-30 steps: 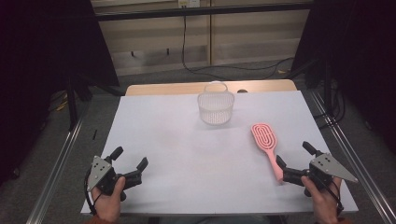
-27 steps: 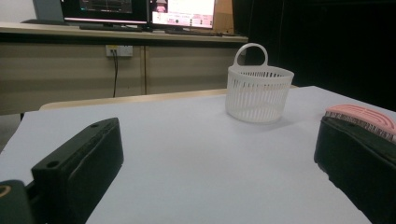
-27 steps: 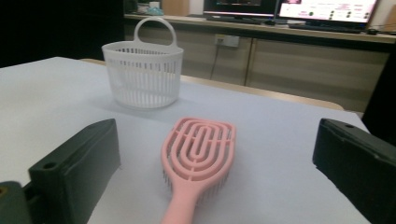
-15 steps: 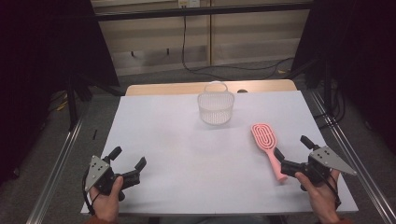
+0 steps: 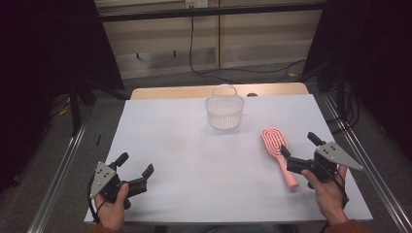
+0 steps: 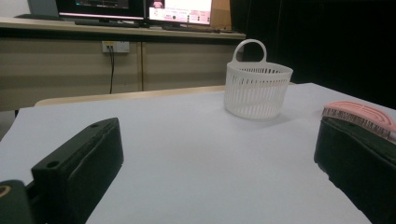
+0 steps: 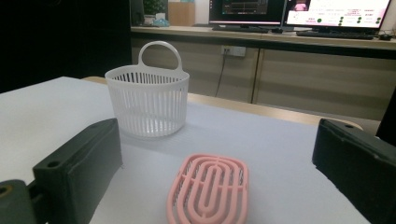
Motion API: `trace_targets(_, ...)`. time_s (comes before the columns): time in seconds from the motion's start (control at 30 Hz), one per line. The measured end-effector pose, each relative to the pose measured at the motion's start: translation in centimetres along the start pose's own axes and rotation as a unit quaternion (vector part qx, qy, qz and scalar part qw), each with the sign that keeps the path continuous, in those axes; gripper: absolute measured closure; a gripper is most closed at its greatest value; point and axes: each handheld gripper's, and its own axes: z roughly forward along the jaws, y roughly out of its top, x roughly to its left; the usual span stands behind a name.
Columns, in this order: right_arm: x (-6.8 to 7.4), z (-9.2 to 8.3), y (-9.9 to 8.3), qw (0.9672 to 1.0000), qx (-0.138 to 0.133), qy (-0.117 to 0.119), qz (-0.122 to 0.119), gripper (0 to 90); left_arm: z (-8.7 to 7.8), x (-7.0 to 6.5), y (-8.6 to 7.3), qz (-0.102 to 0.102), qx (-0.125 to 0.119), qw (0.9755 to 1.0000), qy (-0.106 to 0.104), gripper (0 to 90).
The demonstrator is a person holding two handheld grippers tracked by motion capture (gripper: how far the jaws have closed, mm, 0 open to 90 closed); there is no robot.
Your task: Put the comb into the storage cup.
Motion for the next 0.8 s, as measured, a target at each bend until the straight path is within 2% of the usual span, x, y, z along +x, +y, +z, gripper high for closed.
trace_targets(0.07,0.0,0.6,0.3,0.9998,0.006,0.013,-0.011,1.1,0.0,0.0,0.0,0.001,0.0,1.0,-0.001,1.4)
trace_targets(0.2,0.0,1.3,0.6,0.9995,0.02,0.012,-0.019,5.4,0.0,0.0,0.0,0.001,0.0,1.0,-0.002,1.4)
trace_targets(0.27,0.1,1.5,0.9,0.9994,0.024,0.016,-0.019,4.4,0.0,0.0,0.0,0.0,0.002,1.0,0.001,1.4)
trace_targets(0.4,0.4,1.9,1.6,0.9991,0.034,0.018,-0.019,4.5,0.1,0.0,-0.1,-0.001,0.006,0.9999,-0.008,1.4)
trace_targets(0.5,0.4,2.5,2.0,0.9987,0.041,0.027,-0.018,3.6,0.1,-0.2,-0.1,0.001,0.005,0.9999,-0.011,1.4)
trace_targets(0.67,0.4,3.4,2.5,0.998,0.056,0.026,-0.013,4.9,0.0,-0.1,-0.1,0.0,0.002,1.0,-0.008,1.4)
trace_targets(0.7,0.4,3.6,2.6,0.9976,0.064,0.026,-0.011,4.8,0.0,-0.1,-0.1,-0.001,0.002,1.0,-0.007,1.4)
trace_targets(0.73,0.2,4.2,2.8,0.9957,0.082,0.042,0.001,5.1,0.0,-0.1,-0.1,0.0,0.002,1.0,-0.005,1.4)
trace_targets(0.8,0.1,4.4,2.9,0.9951,0.088,0.045,0.003,5.0,0.0,-0.1,-0.1,0.0,0.002,1.0,-0.004,1.4)
